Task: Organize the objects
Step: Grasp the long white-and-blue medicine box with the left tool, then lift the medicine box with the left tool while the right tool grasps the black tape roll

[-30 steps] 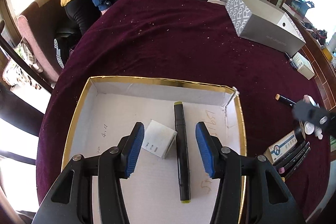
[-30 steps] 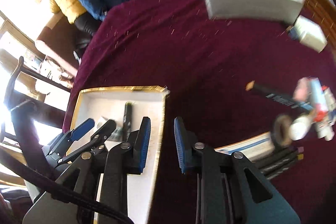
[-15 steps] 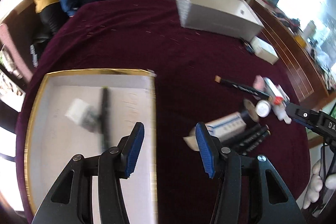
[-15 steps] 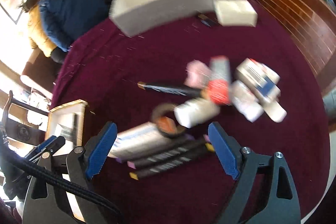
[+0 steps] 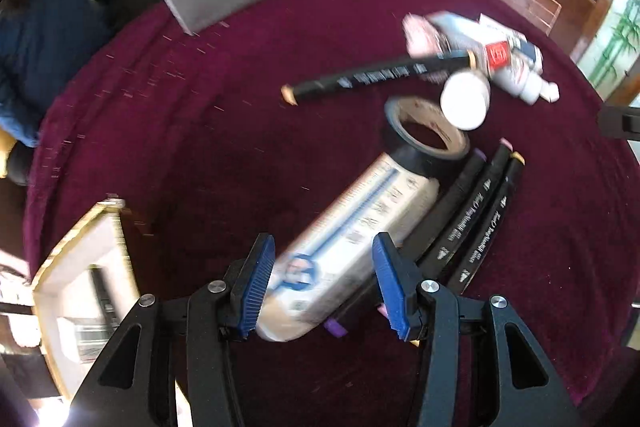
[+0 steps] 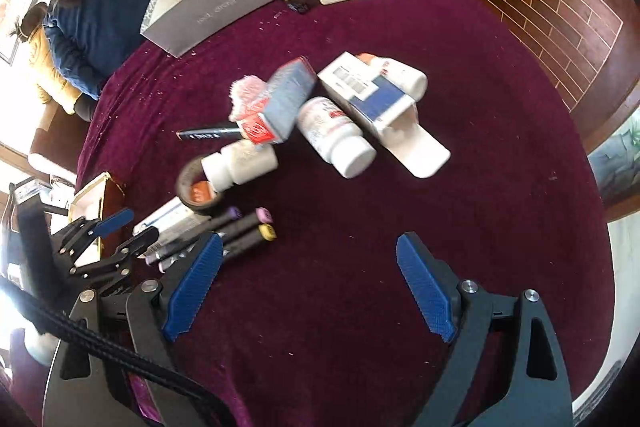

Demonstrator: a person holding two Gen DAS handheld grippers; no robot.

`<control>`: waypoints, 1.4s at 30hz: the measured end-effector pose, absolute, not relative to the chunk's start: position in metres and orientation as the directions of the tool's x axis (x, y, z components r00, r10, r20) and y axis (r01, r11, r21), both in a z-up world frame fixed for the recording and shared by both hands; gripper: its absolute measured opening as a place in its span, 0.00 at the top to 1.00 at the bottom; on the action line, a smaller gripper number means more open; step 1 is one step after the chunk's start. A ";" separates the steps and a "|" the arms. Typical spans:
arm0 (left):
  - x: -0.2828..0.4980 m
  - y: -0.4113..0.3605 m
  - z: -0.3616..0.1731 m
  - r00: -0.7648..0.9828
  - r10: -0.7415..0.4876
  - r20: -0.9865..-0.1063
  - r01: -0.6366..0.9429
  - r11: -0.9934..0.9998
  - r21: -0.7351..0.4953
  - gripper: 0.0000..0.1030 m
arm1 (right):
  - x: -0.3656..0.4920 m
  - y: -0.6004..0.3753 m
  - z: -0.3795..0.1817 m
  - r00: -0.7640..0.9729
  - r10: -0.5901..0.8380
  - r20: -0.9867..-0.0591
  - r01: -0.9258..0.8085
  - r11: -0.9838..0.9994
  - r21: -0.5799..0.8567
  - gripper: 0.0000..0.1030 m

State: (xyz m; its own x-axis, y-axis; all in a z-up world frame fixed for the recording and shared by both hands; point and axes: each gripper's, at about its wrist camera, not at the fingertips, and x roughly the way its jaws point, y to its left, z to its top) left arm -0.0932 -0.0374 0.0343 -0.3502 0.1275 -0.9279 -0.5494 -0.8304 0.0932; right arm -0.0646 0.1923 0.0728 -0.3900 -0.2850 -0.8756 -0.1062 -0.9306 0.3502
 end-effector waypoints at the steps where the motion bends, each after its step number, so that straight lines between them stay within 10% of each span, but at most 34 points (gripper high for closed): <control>1: -0.092 -0.034 0.032 -0.351 0.121 -0.928 -0.550 -0.829 0.100 0.56 | -0.064 0.194 0.071 -0.385 -0.286 -0.877 -0.106 -0.931 0.350 0.13; 4: -0.087 -0.023 0.031 -0.343 0.100 -0.934 -0.537 -0.837 0.107 0.62 | -0.062 0.195 0.066 -0.376 -0.292 -0.879 -0.097 -0.931 0.351 0.13; 8: -0.072 -0.026 0.040 -0.272 0.172 -0.947 -0.523 -0.852 -0.004 0.96 | -0.065 0.192 0.064 -0.365 -0.307 -0.879 -0.083 -0.929 0.359 0.13; 14: -0.061 -0.032 0.059 -0.359 0.186 -0.915 -0.548 -0.836 0.045 0.92 | -0.065 0.188 0.060 -0.353 -0.323 -0.878 -0.069 -0.927 0.369 0.13; 18: -0.069 -0.026 0.062 -0.392 0.174 -0.903 -0.629 -0.767 0.125 0.60 | -0.063 0.190 0.059 -0.348 -0.324 -0.880 -0.081 -0.924 0.373 0.13; 23: -0.070 -0.005 0.032 -0.414 0.110 -0.904 -0.738 -0.622 0.262 0.52 | -0.059 0.190 0.055 -0.335 -0.318 -0.887 -0.094 -0.925 0.367 0.13; 32: -0.061 -0.020 0.049 -0.331 0.172 -0.928 -0.553 -0.832 0.043 0.77 | -0.059 0.178 0.060 -0.340 -0.313 -0.887 -0.059 -0.934 0.352 0.13; 42: -0.014 -0.045 0.048 -0.333 0.200 -0.921 -0.426 -0.904 -0.042 0.74 | -0.069 0.156 0.068 -0.340 -0.318 -0.885 0.013 -0.942 0.334 0.13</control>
State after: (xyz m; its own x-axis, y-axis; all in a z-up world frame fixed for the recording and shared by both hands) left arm -0.0144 -0.0451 0.0482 -0.3333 0.1999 -0.9214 -0.4264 -0.9036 -0.0418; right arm -0.0691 0.1560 0.0676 -0.3403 -0.3184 -0.8848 0.0131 -0.9425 0.3341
